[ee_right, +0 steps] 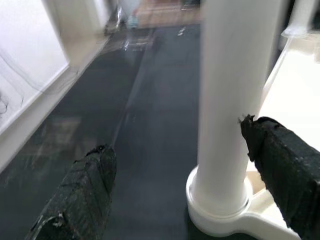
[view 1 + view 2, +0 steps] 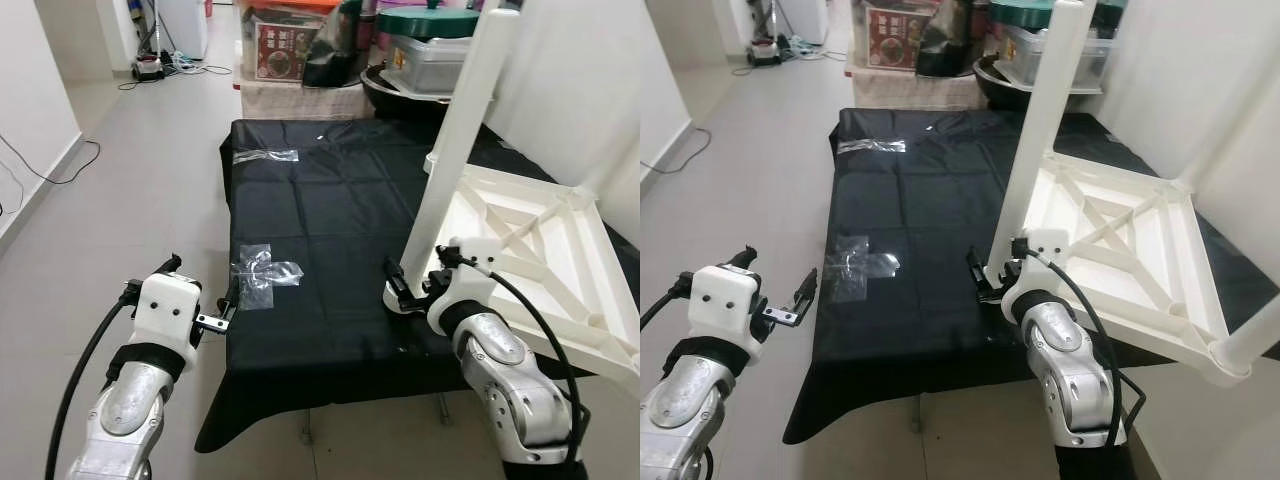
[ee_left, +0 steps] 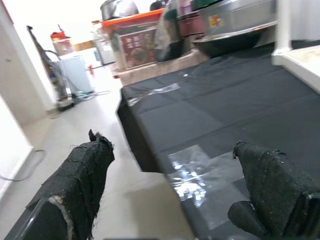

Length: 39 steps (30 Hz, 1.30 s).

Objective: Building children table

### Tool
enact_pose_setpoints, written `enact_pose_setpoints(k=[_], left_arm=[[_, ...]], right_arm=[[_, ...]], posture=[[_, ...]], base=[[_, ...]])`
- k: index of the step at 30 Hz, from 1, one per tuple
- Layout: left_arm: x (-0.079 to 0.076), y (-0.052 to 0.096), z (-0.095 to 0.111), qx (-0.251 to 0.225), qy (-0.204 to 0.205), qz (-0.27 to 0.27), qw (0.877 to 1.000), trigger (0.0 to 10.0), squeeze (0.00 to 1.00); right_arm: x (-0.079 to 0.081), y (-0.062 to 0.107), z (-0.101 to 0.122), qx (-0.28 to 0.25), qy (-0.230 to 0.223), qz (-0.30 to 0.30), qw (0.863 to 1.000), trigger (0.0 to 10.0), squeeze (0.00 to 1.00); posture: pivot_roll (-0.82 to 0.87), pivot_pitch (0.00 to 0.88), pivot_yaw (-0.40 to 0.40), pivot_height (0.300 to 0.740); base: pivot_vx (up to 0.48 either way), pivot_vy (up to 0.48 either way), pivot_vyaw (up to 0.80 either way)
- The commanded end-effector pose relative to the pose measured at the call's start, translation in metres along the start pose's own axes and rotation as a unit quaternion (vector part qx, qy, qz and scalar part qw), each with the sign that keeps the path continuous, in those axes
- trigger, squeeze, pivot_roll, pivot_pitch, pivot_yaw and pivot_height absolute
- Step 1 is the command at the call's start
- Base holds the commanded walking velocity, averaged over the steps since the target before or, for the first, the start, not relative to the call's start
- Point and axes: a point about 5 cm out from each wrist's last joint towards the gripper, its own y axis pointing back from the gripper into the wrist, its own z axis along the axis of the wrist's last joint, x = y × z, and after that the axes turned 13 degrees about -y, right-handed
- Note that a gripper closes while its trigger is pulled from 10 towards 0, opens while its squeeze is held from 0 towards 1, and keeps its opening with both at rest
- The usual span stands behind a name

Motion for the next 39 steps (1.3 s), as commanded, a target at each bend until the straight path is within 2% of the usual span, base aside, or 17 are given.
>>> enact_pose_setpoints(k=[1, 2, 3, 4, 8, 9, 11, 13, 14, 16, 17, 22, 23, 27, 33, 37, 39], left_arm=[[-0.002, 0.002, 0.001, -0.001, -0.007, 0.003, 1.000, 10.0, 0.00], [-0.002, 0.002, 0.001, 0.004, -0.018, 0.009, 1.000, 10.0, 0.00], [-0.002, 0.002, 0.001, 0.004, -0.018, 0.009, 1.000, 10.0, 0.00], [0.000, 0.003, 0.000, 0.012, -0.020, 0.020, 1.000, 10.0, 0.00], [0.002, 0.003, -0.003, 0.024, -0.016, 0.035, 0.999, 10.0, 0.00], [0.005, 0.004, -0.004, 0.032, -0.015, 0.048, 0.998, 10.0, 0.00], [0.006, 0.005, -0.005, 0.037, -0.015, 0.056, 0.998, 10.0, 0.00], [0.006, 0.005, -0.005, 0.037, -0.015, 0.056, 0.998, 10.0, 0.00], [0.007, 0.005, -0.005, 0.040, -0.016, 0.060, 0.997, 10.0, 0.00], [0.007, 0.005, -0.005, 0.040, -0.016, 0.060, 0.997, 10.0, 0.00], [0.008, 0.006, -0.005, 0.040, -0.017, 0.064, 0.997, 10.0, 0.00], [0.008, 0.006, -0.004, 0.040, -0.018, 0.066, 0.997, 10.0, 0.00], [0.008, 0.005, -0.004, 0.039, -0.019, 0.069, 0.997, 10.0, 0.00], [0.007, 0.005, -0.003, 0.037, -0.018, 0.073, 0.996, 10.0, 0.00], [0.007, 0.006, -0.001, 0.028, -0.007, 0.077, 0.997, 10.0, 0.00], [0.008, 0.006, -0.001, 0.026, -0.004, 0.079, 0.996, 10.0, 0.00], [0.007, 0.006, -0.002, 0.028, -0.003, 0.078, 0.997, 10.0, 0.00]], right_arm=[[0.001, 0.000, -0.006, 0.022, -0.001, 0.009, 1.000, 10.0, 0.00], [-0.002, -0.004, -0.010, 0.047, 0.025, 0.004, 0.999, 10.0, 0.00], [-0.002, -0.004, -0.010, 0.047, 0.025, 0.004, 0.999, 10.0, 0.00], [-0.001, -0.011, -0.011, 0.055, 0.074, 0.001, 0.996, 10.0, 0.00], [0.003, -0.016, -0.014, 0.071, 0.079, 0.017, 0.994, 10.0, 0.00], [0.007, -0.020, -0.017, 0.067, 0.114, 0.022, 0.991, 10.0, 0.00], [0.010, -0.022, -0.019, 0.065, 0.134, 0.028, 0.989, 10.0, 0.00], [0.010, -0.022, -0.019, 0.065, 0.134, 0.028, 0.989, 10.0, 0.00], [0.014, -0.022, -0.025, 0.090, 0.095, 0.050, 0.990, 10.0, 0.00], [0.014, -0.022, -0.025, 0.090, 0.095, 0.050, 0.990, 10.0, 0.00], [0.020, -0.022, -0.023, 0.089, 0.064, 0.078, 0.991, 10.0, 0.00], [0.025, -0.024, -0.020, 0.078, 0.050, 0.088, 0.992, 10.0, 0.00], [0.027, -0.028, -0.015, 0.065, 0.027, 0.089, 0.994, 10.0, 0.00], [0.028, -0.033, -0.010, 0.045, 0.052, 0.087, 0.994, 10.0, 0.00], [0.027, -0.036, -0.015, 0.069, 0.045, 0.109, 0.991, 10.0, 0.00], [0.023, -0.037, -0.019, 0.088, 0.070, 0.129, 0.985, 10.0, 0.00], [0.012, -0.043, -0.021, 0.116, 0.096, 0.151, 0.977, 10.0, 0.00]], posture=[[0.07, 0.000, -0.082, 0.740], [0.07, 0.000, -0.087, 0.740], [0.07, 0.000, -0.087, 0.740], [0.08, 0.000, -0.096, 0.740], [0.08, 0.000, -0.101, 0.740], [0.09, 0.000, -0.106, 0.740], [0.09, 0.000, -0.106, 0.740], [0.09, 0.000, -0.106, 0.740], [0.10, 0.000, -0.110, 0.740], [0.10, 0.000, -0.110, 0.740], [0.10, 0.000, -0.110, 0.740], [0.10, 0.000, -0.113, 0.740], [0.11, 0.000, -0.116, 0.740], [0.11, 0.000, -0.117, 0.740], [0.11, 0.000, -0.118, 0.740], [0.11, 0.000, -0.115, 0.740], [0.10, 0.000, -0.110, 0.740]], base=[[0.000, 0.000, 0.00], [0.000, 0.000, 0.00], [0.000, 0.000, 0.00], [0.000, -0.480, 0.00], [0.000, -0.480, 0.00], [0.000, -0.480, 0.00], [0.000, -0.480, 0.00], [0.000, -0.480, 0.00], [0.000, -0.480, 0.00], [0.000, -0.480, 0.00], [0.000, -0.480, 0.00], [0.000, -0.480, 0.48], [0.000, -0.480, 0.80], [0.000, -0.480, 0.79], [0.000, -0.080, 0.00], [0.000, 0.000, 0.00], [0.000, 0.000, 0.00]])
